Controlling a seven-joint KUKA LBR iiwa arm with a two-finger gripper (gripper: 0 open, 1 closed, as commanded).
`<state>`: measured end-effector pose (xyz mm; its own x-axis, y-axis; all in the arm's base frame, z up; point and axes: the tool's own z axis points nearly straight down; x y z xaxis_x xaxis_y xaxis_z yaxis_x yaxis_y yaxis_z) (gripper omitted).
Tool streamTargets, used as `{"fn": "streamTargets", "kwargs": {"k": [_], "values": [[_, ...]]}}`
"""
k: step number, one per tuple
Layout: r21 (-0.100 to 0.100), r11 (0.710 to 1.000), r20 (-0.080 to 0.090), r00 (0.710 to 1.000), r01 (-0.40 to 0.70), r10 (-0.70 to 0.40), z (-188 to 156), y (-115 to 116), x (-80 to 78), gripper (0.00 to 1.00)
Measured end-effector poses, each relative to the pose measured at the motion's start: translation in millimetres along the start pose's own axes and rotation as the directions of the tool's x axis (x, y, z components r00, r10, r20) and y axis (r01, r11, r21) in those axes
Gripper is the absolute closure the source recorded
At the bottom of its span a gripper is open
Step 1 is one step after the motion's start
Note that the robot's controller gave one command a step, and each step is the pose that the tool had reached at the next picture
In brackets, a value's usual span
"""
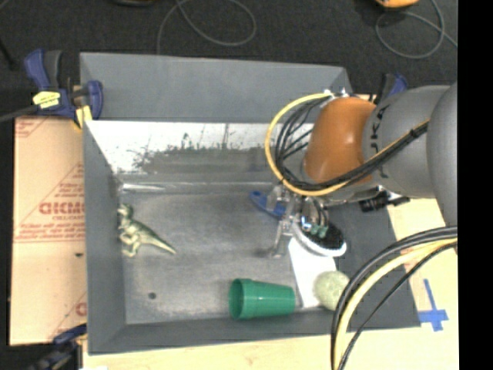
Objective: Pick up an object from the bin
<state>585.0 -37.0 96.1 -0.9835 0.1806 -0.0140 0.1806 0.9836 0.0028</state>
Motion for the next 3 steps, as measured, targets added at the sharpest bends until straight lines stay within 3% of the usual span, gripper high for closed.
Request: {"fn": "streamTargets", "kwargs": {"k": [1, 2, 3], "values": [[0.002, 0.999, -0.012, 0.999, -0.046, 0.046, -30, 6, -41.4, 0.00], [0.004, 0.974, -0.008, 0.974, -0.226, 0.226, -13, -61, -21.3, 0.00], [0.004, 0.956, -0.007, 0.956, -0.293, 0.293, 18, -25, -35.5, 0.00]]}}
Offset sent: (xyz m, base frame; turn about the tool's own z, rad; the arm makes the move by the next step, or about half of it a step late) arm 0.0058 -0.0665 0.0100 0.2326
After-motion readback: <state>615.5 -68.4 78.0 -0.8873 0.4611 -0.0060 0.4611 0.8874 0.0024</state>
